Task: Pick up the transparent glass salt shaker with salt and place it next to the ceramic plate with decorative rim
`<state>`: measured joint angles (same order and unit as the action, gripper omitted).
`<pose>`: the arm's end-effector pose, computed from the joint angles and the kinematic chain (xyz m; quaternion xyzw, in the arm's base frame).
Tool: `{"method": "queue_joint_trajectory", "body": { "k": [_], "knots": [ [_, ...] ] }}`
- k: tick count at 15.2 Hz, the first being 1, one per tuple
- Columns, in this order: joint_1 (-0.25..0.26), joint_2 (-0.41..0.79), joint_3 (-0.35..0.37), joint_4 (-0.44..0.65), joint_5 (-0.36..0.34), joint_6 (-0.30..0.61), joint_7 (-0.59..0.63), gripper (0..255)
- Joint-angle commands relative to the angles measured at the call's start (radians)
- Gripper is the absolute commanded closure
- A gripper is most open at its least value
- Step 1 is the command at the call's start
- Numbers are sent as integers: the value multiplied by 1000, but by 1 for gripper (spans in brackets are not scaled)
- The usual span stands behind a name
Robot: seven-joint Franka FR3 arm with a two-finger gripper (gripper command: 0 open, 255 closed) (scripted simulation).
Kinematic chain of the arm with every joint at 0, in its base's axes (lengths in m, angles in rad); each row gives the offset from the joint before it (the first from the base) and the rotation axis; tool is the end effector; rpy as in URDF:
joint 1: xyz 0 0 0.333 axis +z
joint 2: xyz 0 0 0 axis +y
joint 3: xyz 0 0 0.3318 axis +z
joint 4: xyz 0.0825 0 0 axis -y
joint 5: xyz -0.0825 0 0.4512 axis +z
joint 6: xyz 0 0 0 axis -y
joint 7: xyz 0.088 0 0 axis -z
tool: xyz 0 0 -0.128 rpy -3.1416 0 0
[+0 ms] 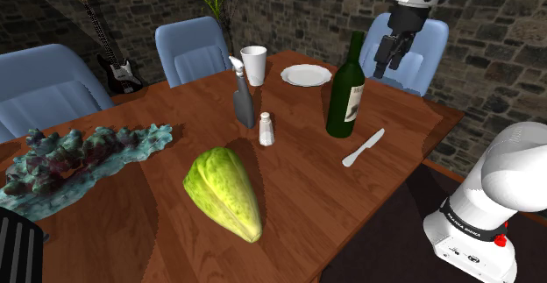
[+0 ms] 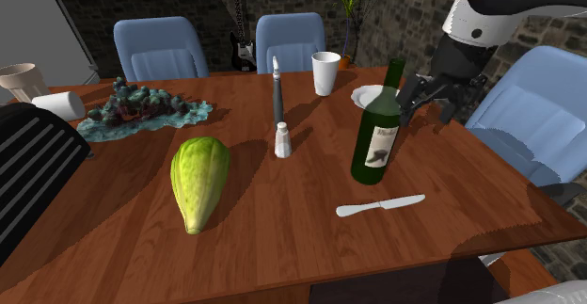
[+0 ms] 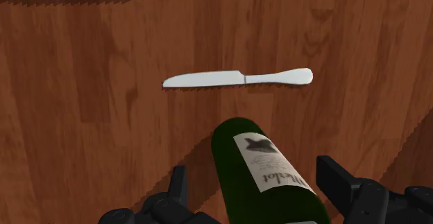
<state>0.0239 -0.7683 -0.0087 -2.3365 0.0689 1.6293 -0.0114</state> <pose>0.3752 0.0135 0.5905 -0.9987 -0.0134 -0.0304 0.0375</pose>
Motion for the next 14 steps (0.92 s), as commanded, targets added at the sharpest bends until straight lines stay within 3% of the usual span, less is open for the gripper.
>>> {"method": "queue_joint_trajectory", "body": {
  "k": [1, 14],
  "knots": [
    [0, 0, 0, 0, 0, 0, 0, 0],
    [62, 262, 204, -17, 100, 396, 196, 0]
  ]
}}
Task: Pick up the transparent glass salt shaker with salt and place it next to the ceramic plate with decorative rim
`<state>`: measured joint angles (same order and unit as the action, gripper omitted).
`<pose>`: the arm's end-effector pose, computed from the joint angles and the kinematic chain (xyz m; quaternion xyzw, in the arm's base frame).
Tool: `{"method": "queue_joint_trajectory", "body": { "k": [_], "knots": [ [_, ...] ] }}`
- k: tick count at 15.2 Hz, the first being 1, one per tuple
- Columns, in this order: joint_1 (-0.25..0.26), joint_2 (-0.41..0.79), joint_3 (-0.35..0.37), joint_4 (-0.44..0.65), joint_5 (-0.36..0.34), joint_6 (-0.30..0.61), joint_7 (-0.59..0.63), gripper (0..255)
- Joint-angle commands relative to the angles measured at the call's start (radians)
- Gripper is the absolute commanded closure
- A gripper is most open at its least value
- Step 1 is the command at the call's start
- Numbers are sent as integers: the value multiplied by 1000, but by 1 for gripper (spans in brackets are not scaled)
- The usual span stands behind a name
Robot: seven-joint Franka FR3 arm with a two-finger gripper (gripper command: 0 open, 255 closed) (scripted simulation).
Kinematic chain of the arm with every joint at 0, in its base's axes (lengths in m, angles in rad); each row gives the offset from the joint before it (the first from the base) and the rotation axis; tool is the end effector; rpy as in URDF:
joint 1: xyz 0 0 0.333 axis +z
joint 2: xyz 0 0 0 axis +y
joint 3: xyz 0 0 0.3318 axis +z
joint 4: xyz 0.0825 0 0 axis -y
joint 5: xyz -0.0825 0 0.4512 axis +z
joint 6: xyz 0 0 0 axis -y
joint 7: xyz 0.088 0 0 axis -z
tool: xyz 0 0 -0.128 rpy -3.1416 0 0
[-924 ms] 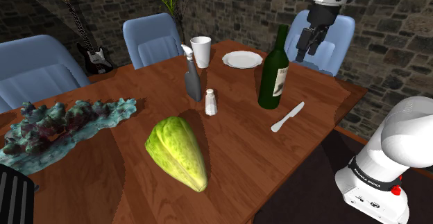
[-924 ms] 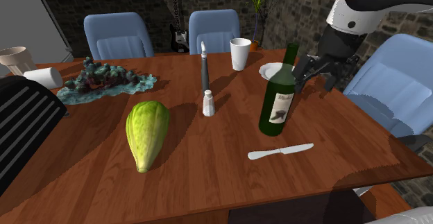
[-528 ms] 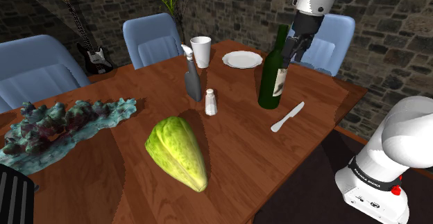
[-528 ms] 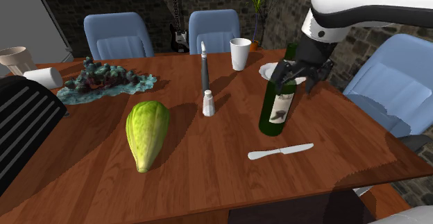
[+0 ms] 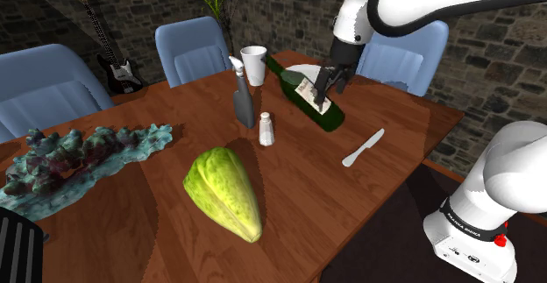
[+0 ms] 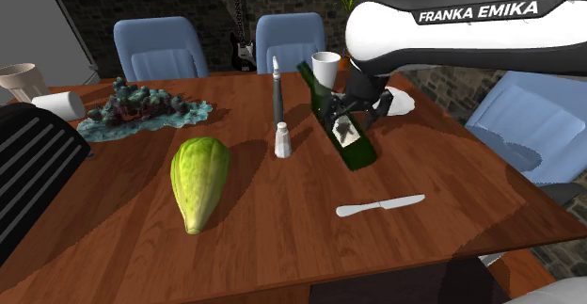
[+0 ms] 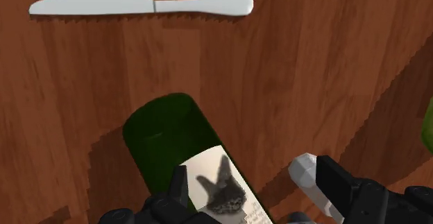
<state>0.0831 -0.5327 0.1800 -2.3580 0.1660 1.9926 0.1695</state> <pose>0.4493 0.1398 0.5112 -0.9961 -0.0103 -0.0726 0.0485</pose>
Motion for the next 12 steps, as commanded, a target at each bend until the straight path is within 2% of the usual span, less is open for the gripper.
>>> {"method": "queue_joint_trajectory", "body": {
  "k": [1, 7, 12],
  "knots": [
    [5, 54, 31, 13, 4, 61, 31, 0],
    [12, 236, 122, 93, -23, 217, 138, 0],
    [13, 406, 191, 196, -100, 320, 251, 0]
  ]
}}
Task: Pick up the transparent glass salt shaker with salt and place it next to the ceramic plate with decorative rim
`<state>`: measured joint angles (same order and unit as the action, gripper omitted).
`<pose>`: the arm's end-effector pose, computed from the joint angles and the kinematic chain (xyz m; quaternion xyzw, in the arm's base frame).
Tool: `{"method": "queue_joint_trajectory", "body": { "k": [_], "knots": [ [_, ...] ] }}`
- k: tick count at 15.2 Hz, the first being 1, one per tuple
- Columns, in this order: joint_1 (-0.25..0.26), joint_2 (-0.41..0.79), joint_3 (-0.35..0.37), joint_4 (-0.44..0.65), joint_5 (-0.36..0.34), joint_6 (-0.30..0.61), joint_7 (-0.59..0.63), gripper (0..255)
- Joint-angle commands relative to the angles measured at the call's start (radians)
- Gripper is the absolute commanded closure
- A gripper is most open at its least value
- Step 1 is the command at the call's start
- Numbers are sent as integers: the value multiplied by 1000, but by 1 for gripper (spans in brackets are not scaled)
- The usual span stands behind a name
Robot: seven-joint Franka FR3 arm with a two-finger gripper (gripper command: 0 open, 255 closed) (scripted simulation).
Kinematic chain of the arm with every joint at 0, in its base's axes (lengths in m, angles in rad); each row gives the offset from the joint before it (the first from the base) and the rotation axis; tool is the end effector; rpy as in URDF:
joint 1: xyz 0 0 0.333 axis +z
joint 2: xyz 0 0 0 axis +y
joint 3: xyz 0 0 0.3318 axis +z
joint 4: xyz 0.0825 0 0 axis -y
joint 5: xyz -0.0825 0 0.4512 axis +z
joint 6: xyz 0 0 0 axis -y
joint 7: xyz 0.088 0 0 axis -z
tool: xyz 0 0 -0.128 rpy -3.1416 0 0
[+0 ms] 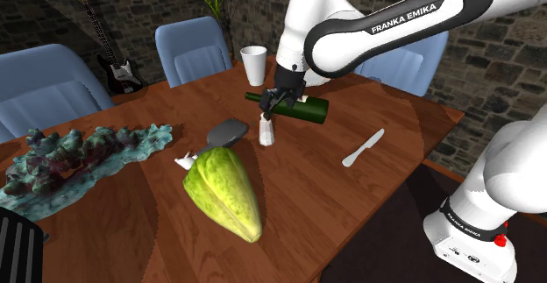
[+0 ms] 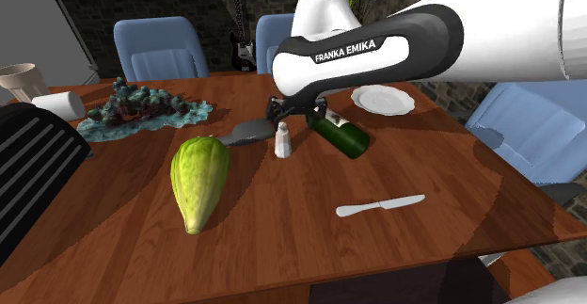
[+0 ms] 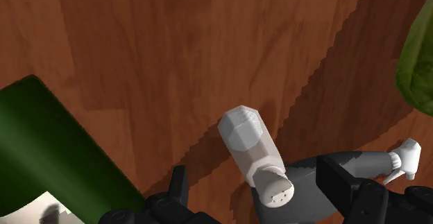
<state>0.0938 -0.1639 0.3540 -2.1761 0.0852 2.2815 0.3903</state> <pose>0.5292 0.2624 0.4495 -0.9915 -0.0066 -0.1156 0.0595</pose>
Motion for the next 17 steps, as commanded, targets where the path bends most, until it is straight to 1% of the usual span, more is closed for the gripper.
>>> {"method": "queue_joint_trajectory", "body": {
  "k": [1, 9, 16, 17],
  "knots": [
    [3, 56, 22, 28, -31, 40, 43, 0],
    [4, 129, 30, 4, -68, 133, 69, 0],
    [4, 129, 30, 4, -68, 132, 69, 0],
    [4, 129, 30, 4, -68, 132, 69, 255]
  ]
}}
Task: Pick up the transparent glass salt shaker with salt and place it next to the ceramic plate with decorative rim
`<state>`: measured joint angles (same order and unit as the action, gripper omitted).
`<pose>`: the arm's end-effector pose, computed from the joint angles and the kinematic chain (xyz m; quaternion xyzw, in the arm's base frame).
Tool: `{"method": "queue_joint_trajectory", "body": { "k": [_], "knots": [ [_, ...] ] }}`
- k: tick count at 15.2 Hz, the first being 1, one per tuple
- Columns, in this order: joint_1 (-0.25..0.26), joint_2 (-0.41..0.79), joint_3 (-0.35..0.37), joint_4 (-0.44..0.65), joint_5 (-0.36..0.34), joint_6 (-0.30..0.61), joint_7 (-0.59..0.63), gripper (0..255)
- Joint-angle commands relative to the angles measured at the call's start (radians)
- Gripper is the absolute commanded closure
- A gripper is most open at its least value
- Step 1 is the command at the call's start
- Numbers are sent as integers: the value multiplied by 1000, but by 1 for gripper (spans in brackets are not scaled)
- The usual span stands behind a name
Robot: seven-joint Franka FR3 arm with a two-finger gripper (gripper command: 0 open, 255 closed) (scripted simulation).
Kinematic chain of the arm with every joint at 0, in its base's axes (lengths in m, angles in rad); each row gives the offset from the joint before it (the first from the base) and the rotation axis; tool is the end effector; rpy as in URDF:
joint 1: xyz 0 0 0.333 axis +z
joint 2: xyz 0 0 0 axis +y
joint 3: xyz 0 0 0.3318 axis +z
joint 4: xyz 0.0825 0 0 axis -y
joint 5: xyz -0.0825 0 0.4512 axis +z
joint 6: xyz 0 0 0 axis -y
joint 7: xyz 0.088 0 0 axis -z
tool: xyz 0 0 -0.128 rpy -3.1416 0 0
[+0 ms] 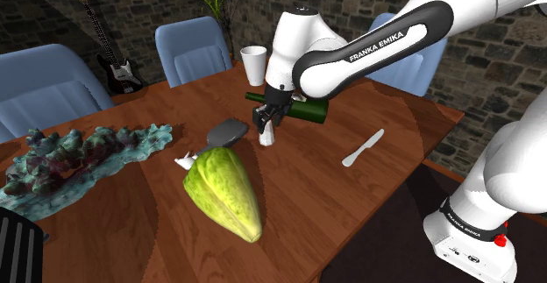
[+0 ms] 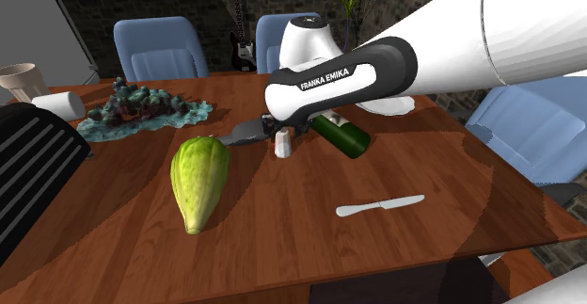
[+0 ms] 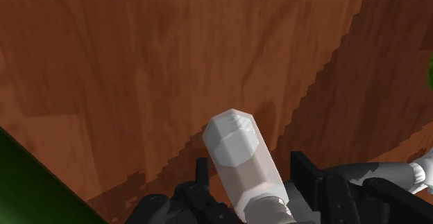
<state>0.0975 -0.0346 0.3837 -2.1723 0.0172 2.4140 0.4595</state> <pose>0.5453 0.2858 0.3941 -0.9906 -0.0059 -0.1216 0.0620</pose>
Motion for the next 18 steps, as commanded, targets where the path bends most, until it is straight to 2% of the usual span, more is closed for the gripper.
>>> {"method": "queue_joint_trajectory", "body": {
  "k": [1, 9, 18],
  "knots": [
    [0, 0, 0, 0, 0, 0, 0, 255],
    [0, 0, 0, 0, 0, 0, 0, 255],
    [-1, -46, -5, 76, 22, -119, -16, 255]
  ]
}}
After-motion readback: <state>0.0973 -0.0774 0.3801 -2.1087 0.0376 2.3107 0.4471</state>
